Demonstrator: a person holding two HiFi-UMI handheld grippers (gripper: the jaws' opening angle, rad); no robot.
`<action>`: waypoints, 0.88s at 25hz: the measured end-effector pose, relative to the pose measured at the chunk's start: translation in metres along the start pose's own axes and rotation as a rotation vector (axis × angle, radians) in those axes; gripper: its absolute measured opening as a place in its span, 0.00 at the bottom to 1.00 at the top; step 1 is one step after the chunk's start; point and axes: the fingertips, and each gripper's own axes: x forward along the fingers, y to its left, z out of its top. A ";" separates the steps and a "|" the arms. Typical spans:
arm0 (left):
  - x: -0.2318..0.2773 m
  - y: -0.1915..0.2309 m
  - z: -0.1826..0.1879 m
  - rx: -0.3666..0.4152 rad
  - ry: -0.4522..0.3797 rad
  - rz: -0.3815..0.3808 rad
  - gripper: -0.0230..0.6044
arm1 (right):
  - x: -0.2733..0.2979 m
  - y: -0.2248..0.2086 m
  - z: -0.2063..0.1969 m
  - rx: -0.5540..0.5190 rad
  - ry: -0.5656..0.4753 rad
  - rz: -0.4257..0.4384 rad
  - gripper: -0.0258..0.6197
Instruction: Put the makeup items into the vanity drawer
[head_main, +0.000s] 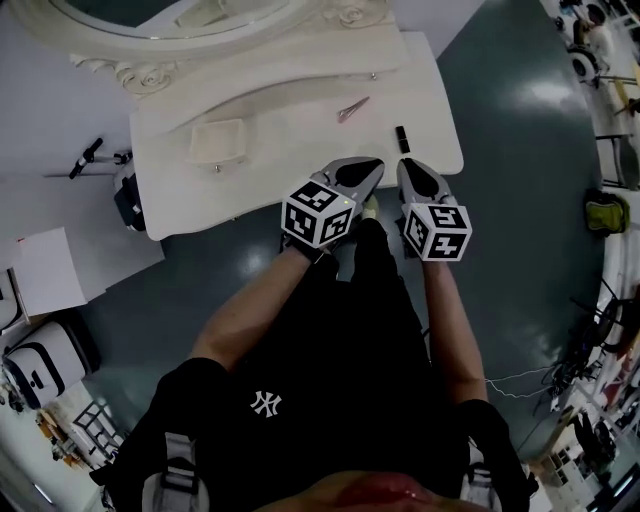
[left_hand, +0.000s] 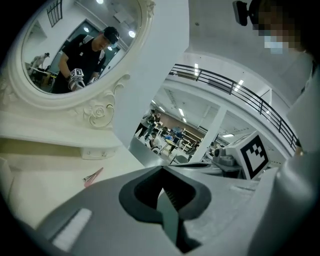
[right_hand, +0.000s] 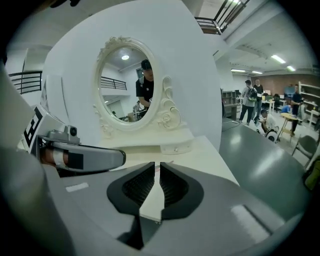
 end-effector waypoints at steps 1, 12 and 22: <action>0.007 0.004 -0.002 -0.005 0.006 0.007 0.04 | 0.008 -0.007 -0.003 -0.005 0.019 0.000 0.14; 0.069 0.052 -0.027 -0.068 0.070 0.116 0.04 | 0.086 -0.076 -0.055 -0.082 0.245 0.022 0.23; 0.094 0.081 -0.042 -0.135 0.083 0.200 0.04 | 0.128 -0.097 -0.094 -0.143 0.384 0.058 0.29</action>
